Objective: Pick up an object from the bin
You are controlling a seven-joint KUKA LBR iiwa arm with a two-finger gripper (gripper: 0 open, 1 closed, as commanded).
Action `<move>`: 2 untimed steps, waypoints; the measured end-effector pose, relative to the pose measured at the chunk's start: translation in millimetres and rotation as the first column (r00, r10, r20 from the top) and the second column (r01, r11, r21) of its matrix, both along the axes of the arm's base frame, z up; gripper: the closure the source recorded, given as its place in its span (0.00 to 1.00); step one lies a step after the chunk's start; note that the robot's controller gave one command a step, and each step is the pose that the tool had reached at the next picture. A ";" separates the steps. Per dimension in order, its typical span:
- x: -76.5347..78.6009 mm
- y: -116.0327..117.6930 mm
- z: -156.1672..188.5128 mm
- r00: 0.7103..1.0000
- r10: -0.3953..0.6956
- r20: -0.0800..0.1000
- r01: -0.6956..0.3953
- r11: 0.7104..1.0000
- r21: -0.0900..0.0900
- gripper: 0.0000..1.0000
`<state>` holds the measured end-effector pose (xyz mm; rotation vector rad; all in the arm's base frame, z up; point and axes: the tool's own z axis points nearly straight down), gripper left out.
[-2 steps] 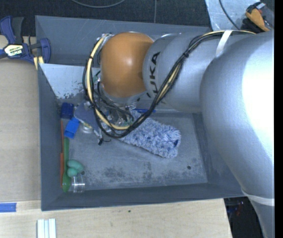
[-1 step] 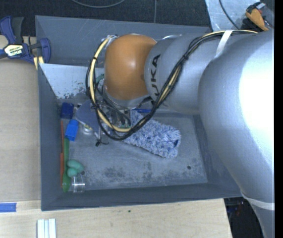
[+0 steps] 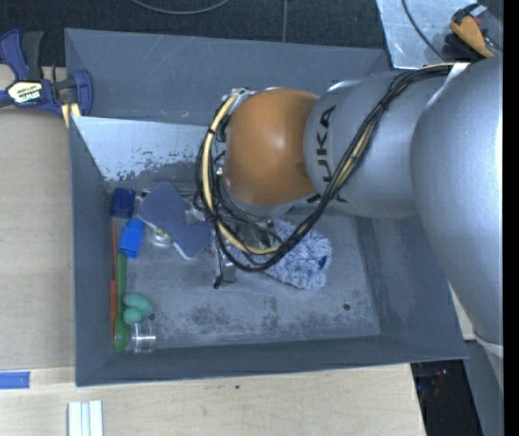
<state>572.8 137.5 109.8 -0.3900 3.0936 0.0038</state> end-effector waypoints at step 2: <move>4.3 -18.0 -21.1 0.950 0.314 0.008 -0.313 0.950 -0.009 0.00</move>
Offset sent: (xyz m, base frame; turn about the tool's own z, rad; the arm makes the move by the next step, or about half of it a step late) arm 0.0031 -0.0231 -0.0328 -0.4191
